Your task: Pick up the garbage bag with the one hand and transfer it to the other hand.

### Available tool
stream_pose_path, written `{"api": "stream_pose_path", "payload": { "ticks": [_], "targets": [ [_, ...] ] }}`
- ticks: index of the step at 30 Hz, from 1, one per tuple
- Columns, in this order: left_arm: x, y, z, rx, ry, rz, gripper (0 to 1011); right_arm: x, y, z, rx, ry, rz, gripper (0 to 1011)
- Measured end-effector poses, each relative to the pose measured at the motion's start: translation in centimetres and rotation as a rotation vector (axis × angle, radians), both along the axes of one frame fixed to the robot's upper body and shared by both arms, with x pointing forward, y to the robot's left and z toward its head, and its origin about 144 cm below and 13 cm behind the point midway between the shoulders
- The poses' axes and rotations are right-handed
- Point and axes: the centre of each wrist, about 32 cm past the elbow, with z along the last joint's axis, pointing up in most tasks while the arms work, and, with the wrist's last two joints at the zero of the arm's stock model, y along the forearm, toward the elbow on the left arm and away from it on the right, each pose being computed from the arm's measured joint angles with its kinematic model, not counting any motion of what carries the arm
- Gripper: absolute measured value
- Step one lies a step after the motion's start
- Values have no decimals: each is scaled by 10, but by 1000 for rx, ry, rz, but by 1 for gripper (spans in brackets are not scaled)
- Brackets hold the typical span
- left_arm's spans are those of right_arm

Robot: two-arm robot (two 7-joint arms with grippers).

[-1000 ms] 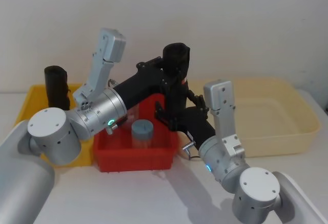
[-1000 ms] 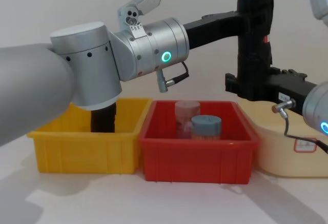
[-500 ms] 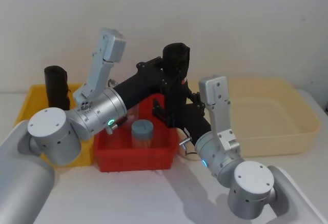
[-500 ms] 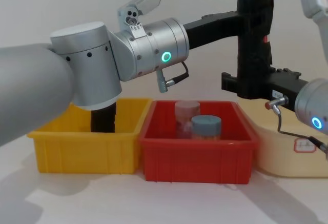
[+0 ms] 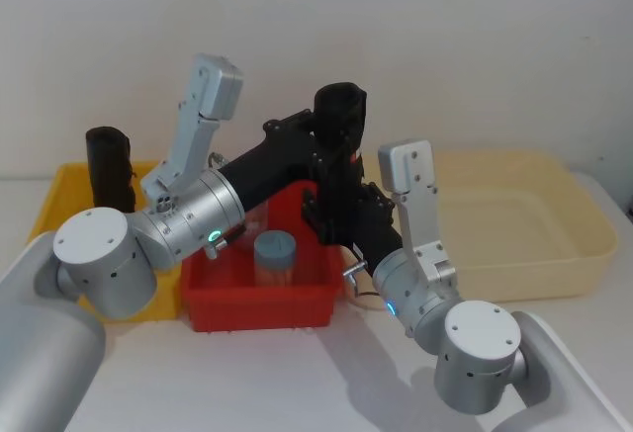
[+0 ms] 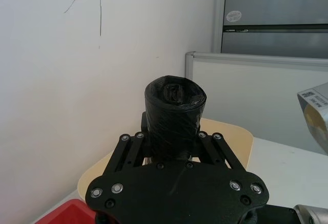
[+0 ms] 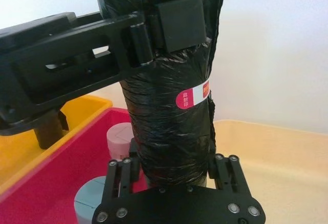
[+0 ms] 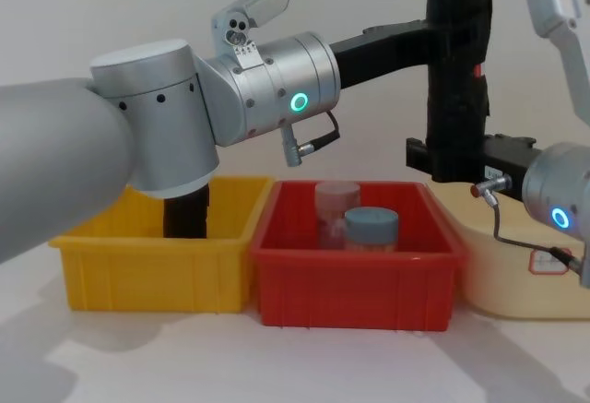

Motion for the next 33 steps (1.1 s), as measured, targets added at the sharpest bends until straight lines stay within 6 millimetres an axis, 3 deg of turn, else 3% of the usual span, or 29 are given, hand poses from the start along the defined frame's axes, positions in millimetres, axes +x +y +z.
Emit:
{"api": "stream_pose_path", "payload": {
  "ticks": [3, 5, 15, 25, 33],
  "targets": [
    [0, 0, 0, 0, 0, 0, 371, 1, 0, 1, 3, 5, -3, 619],
    [0, 0, 0, 0, 0, 0, 371, 1, 1, 1, 4, 7, -4, 592],
    [0, 0, 0, 0, 0, 0, 371, 2, 1, 2, 10, 8, -17, 587],
    [0, 0, 0, 0, 0, 0, 623, 2, 0, 4, 18, 1, -29, 587],
    [0, 0, 0, 0, 0, 0, 890, 3, -3, 7, 26, 7, -43, 587]
  ]
}}
